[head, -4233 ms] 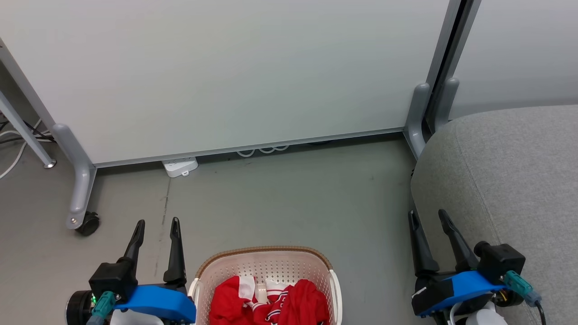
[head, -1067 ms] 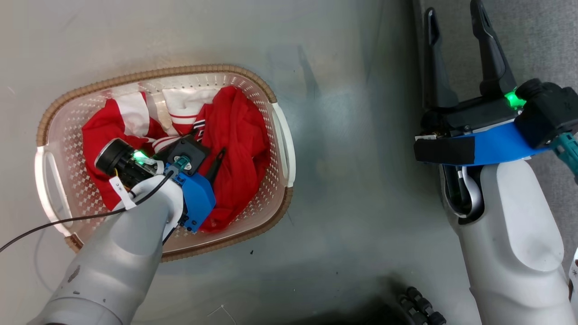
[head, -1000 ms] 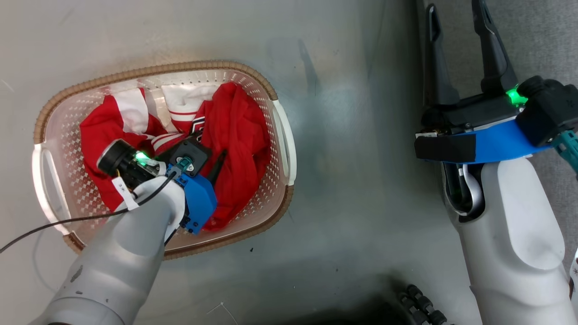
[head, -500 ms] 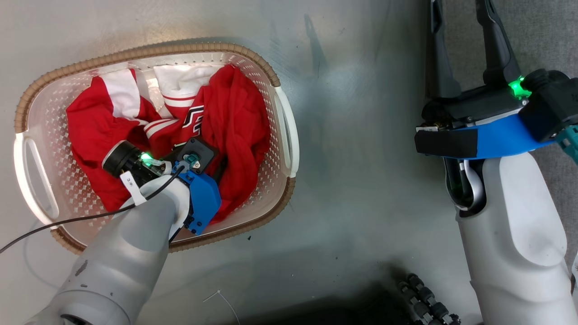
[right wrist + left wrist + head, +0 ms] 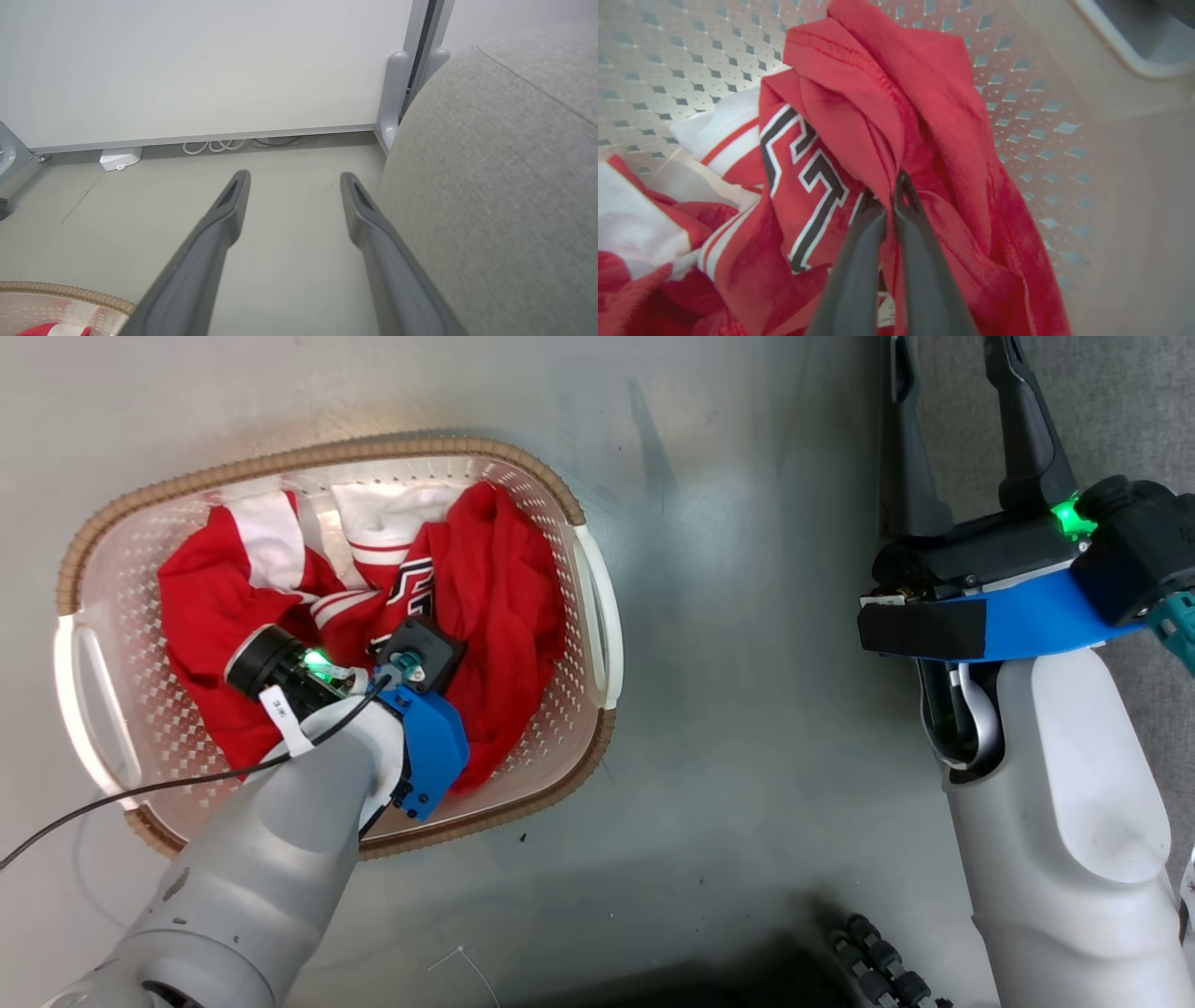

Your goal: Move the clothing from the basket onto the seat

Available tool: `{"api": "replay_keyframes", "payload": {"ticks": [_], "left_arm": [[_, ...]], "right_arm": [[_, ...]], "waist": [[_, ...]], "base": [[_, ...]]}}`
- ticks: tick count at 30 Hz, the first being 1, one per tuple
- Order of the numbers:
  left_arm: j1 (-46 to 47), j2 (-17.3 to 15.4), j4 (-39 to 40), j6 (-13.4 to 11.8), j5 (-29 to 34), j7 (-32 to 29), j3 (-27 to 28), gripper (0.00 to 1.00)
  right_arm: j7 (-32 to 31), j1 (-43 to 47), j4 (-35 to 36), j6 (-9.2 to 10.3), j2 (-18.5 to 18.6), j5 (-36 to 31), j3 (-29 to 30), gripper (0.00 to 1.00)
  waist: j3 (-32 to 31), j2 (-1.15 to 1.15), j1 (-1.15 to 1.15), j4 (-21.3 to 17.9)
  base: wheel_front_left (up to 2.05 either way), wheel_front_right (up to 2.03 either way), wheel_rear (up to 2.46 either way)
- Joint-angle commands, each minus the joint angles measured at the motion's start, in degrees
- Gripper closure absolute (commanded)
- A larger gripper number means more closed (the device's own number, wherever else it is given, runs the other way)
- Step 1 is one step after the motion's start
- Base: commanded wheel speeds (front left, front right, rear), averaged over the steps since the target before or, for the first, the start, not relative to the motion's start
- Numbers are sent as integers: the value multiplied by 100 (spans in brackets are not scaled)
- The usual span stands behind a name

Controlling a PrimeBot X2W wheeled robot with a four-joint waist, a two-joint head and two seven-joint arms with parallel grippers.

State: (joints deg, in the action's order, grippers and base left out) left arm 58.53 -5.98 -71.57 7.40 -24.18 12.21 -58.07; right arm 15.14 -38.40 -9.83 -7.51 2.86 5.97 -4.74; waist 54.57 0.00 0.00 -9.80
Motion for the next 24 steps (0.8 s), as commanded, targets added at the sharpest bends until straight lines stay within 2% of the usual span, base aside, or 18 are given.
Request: {"api": "replay_keyframes", "payload": {"ticks": [1,11,13,17,24], "left_arm": [[-1,0,48,8,-63,68,-93,100],[-223,5,413,8,-473,269,-435,100],[-344,-6,575,8,-644,302,-470,100],[-498,-65,970,8,-803,300,-377,100],[-891,-181,1726,8,-728,301,22,100]], "right_arm": [[2,-40,-31,4,3,-7,11,0],[1,176,-197,4,4,-63,-2,0],[2,272,-280,4,4,-76,-2,0],[2,435,-382,4,4,-114,10,0],[2,784,-574,4,4,-193,22,0]], "waist": [[-109,0,0,38],[-700,0,0,197],[-995,0,0,246],[-1396,0,0,318],[-2157,0,0,465]], "base": [[0,0,0],[0,0,0],[0,0,0],[0,0,0],[0,0,0]]}}
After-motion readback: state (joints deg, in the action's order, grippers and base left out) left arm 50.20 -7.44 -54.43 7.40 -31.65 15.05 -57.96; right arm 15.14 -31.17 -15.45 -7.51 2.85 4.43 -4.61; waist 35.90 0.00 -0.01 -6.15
